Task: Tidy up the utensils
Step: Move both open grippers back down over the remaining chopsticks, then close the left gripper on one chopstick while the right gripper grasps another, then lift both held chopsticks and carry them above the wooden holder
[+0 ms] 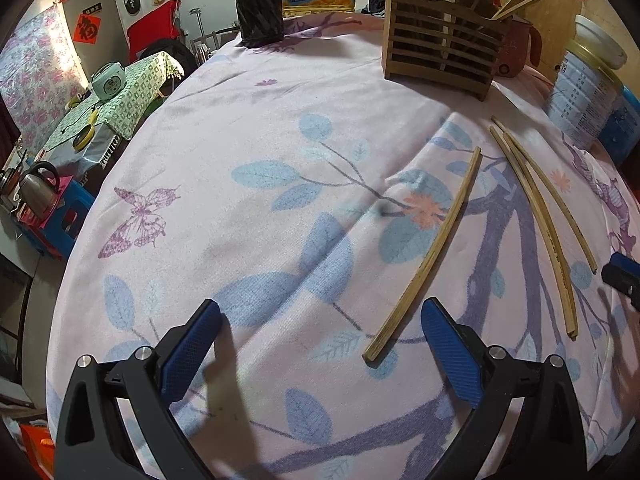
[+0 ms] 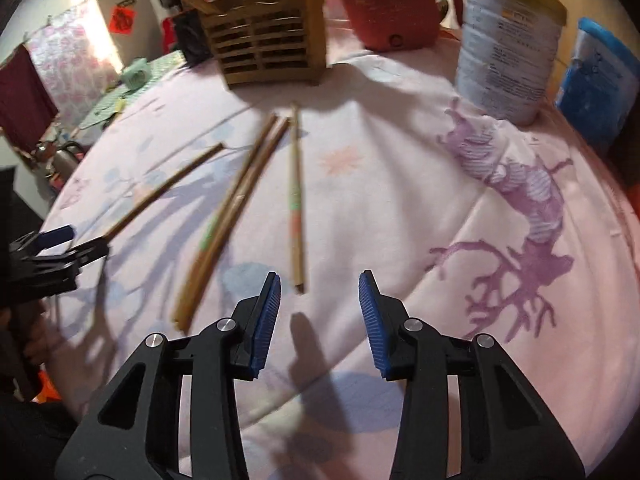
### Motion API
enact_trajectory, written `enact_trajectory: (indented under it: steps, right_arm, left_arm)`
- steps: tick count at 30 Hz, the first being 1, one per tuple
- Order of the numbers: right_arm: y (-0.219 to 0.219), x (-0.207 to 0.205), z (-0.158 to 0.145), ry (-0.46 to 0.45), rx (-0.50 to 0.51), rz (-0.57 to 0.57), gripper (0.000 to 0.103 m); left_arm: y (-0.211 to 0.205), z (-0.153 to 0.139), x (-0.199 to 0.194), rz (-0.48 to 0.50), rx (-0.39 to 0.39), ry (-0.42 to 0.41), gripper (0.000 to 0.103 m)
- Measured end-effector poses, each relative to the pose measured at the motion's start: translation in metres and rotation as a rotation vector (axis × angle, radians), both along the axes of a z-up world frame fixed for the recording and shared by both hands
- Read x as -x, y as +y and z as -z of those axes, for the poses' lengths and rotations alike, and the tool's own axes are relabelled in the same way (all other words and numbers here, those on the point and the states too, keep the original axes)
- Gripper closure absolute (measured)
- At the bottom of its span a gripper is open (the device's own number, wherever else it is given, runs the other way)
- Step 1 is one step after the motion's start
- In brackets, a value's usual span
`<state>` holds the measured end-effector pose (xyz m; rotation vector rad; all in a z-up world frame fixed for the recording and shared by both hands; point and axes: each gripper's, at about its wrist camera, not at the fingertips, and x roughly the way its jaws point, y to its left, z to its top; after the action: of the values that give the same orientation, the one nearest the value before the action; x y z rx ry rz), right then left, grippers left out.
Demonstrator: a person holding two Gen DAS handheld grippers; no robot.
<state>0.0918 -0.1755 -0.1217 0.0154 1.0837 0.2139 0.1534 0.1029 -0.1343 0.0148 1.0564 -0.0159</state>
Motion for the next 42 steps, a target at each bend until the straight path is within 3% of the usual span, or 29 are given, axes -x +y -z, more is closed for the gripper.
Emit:
enact_trajectory:
  steps: [4, 6, 18, 21, 25, 30, 35, 42]
  right_arm:
    - [0.009, 0.002, -0.001, -0.015, 0.007, -0.051, 0.061]
    - [0.009, 0.0, -0.001, -0.011, 0.0, -0.053, 0.061]
    - [0.006, -0.001, 0.0, -0.007, -0.028, -0.05, 0.061]
    - [0.006, -0.002, 0.002, -0.008, -0.038, -0.051, 0.061]
    - [0.008, -0.004, 0.008, -0.006, -0.028, -0.06, 0.061]
    - [0.004, -0.005, 0.012, -0.013, -0.008, -0.053, 0.087]
    - [0.003, -0.006, 0.011, -0.018, 0.01, -0.055, 0.096]
    - [-0.002, -0.006, -0.003, -0.063, 0.004, -0.044, 0.096]
  left_arm:
    - [-0.003, 0.0, 0.003, 0.029, 0.002, -0.001, 0.006]
    - [-0.007, -0.003, 0.008, 0.062, 0.005, -0.015, 0.014]
    - [-0.031, -0.009, 0.022, 0.211, 0.028, -0.042, 0.093]
    - [-0.047, -0.009, 0.025, 0.271, 0.015, -0.035, 0.097]
    - [-0.045, -0.008, 0.024, 0.26, 0.036, -0.029, 0.097]
    - [-0.042, -0.007, 0.023, 0.242, 0.041, -0.03, 0.096]
    - [-0.043, -0.008, 0.022, 0.238, 0.037, -0.034, 0.096]
    - [-0.044, -0.014, 0.018, 0.252, 0.036, -0.025, 0.097]
